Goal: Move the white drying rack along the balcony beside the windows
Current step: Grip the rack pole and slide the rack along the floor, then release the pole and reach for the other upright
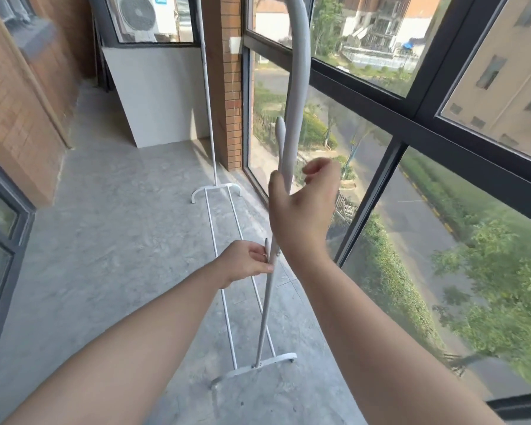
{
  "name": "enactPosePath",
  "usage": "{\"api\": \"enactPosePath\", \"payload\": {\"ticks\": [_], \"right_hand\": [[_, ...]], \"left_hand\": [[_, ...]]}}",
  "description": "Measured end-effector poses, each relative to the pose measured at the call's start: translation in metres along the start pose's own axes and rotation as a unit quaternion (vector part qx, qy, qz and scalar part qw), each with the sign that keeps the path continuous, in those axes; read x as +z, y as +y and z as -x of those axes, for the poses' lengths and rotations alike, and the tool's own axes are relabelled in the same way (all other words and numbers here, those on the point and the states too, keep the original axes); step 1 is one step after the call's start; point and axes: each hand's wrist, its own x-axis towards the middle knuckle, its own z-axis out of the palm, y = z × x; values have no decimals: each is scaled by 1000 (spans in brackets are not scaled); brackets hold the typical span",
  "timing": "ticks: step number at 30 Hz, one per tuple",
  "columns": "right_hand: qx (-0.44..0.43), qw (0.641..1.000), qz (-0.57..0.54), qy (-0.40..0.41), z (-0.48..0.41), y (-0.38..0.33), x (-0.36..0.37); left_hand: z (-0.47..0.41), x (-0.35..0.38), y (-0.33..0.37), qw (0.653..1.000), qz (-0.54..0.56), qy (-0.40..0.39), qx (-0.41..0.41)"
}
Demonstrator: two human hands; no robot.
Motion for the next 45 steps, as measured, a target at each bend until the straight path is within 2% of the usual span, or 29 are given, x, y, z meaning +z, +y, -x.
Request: {"api": "enactPosePath", "payload": {"ticks": [2,4,7,12,15,22,28,33,40,45], "right_hand": [[-67,998,10,-3,18,-9,9],[-109,993,28,-38,33,-15,26],[-65,994,44,-75,44,-25,67],[12,997,40,-70,45,-43,145],[39,996,48,-70,40,-51,183],[61,994,53,-75,13,-57,277],[72,994,53,-54,-30,-30,390],[81,995,26,-57,-97,-2,502],[108,992,45,-49,-215,18,652],[120,990,60,-50,-271,37,738]], "left_hand": [[-2,-22,7,999,-10,10,33],[2,-52,15,995,-27,60,68],[6,-117,13,988,24,110,101],[8,-250,-4,970,68,205,112],[5,-308,-8,964,75,230,106],[-39,-389,-7,965,85,225,107],[-114,-469,-10,966,72,225,104],[-215,-556,14,966,57,228,105],[-352,-675,74,969,33,220,106],[-448,-739,91,973,41,202,101]]}}
